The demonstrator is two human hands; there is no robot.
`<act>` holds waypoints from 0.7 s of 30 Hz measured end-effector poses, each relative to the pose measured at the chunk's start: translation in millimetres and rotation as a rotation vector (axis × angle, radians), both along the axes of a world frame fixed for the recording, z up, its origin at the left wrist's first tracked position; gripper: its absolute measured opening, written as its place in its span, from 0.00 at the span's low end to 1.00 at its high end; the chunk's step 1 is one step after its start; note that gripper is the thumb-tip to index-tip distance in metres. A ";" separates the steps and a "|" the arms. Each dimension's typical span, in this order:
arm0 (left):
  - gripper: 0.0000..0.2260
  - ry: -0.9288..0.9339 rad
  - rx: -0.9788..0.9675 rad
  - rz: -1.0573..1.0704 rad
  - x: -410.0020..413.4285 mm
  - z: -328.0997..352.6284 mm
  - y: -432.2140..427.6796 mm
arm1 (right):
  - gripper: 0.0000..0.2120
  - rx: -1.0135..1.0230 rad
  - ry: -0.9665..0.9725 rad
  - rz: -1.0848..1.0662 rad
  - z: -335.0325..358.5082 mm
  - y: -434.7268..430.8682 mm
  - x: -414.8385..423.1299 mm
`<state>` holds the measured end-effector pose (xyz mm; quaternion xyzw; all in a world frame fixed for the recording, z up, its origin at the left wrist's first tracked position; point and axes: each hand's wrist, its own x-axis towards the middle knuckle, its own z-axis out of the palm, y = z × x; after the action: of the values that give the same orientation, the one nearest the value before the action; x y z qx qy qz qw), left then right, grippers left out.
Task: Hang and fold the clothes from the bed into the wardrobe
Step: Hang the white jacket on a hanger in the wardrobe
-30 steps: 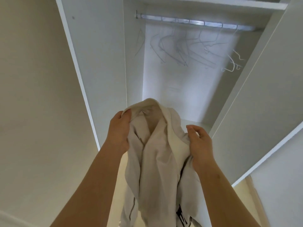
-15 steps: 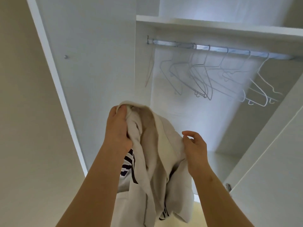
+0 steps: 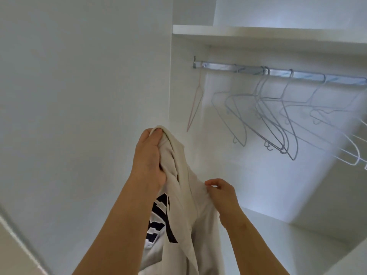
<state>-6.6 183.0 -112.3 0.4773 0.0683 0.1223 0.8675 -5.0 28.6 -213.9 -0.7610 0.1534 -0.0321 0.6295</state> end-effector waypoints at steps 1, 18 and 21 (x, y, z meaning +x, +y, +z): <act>0.11 0.005 0.007 0.014 13.5 0.7 -4.1 | 0.09 -0.008 0.018 0.038 -0.9 -4.1 15.4; 0.12 0.018 0.056 0.234 146.6 5.5 -40.4 | 0.13 0.096 -0.104 0.211 67.8 -6.8 258.8; 0.13 0.020 0.061 0.278 155.2 7.2 -41.2 | 0.25 0.079 -0.033 0.284 78.2 7.9 287.5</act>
<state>148.6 141.8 -105.1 0.4904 0.1386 0.2384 0.8267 282.6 36.5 -135.7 -0.7492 0.0351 0.0507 0.6595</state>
